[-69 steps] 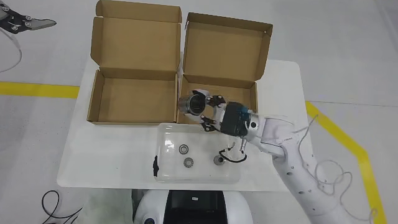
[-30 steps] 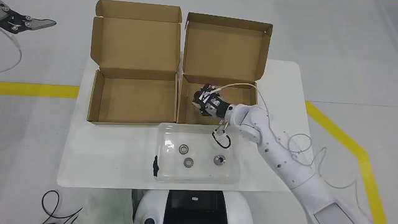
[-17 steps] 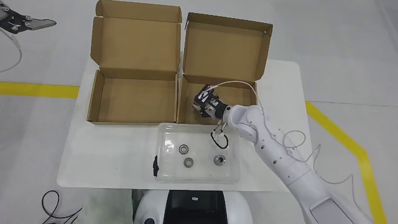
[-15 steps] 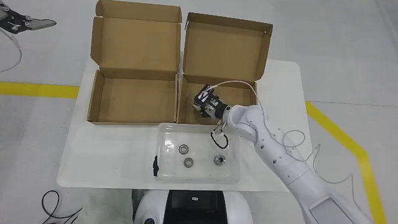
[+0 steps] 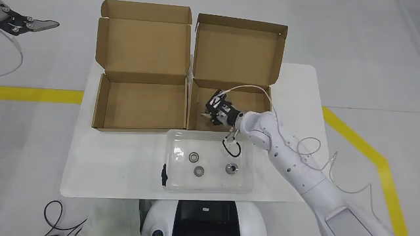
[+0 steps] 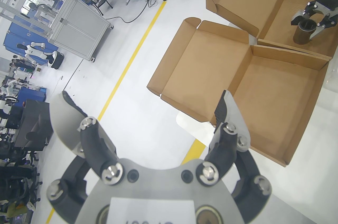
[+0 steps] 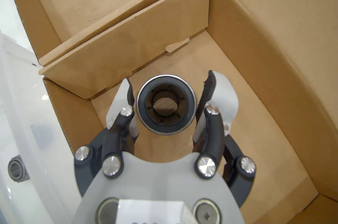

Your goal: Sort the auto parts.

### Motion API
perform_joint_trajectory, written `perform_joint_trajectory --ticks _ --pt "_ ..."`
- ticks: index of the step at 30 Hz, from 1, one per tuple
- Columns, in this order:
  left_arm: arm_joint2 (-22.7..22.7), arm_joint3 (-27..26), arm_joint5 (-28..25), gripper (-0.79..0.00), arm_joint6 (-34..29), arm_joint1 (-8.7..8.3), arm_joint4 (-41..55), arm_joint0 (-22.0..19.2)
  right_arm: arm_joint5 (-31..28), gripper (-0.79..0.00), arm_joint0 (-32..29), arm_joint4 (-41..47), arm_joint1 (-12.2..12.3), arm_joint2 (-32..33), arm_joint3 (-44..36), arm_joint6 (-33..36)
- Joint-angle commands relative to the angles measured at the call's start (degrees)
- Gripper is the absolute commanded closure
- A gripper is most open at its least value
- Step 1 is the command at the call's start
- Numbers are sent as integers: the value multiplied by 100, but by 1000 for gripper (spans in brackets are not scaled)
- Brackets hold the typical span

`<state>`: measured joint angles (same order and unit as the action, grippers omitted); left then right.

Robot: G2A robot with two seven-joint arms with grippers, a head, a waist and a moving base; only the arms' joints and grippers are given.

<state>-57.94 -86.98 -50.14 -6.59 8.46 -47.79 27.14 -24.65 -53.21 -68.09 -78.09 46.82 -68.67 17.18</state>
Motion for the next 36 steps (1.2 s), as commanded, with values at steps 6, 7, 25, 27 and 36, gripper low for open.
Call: perform_joint_trajectory --ticks 6,7,25,27,36 --pt "0 0 0 -785 0 0 0 0 -196 -785 -261 -174 111 233 -537 9" --pt "0 0 0 -785 0 0 0 0 -252 -785 -323 -208 138 286 -686 16" --pt "0 0 0 -785 0 0 0 0 -1667 -785 -1723 -368 599 1013 -3712 1138" --pt "0 0 0 -785 0 0 0 0 -1836 -785 -1850 -280 640 1057 -3870 1289" --pt "0 0 0 -785 0 0 0 0 -2328 -754 -2594 -466 875 1493 -4489 1840"
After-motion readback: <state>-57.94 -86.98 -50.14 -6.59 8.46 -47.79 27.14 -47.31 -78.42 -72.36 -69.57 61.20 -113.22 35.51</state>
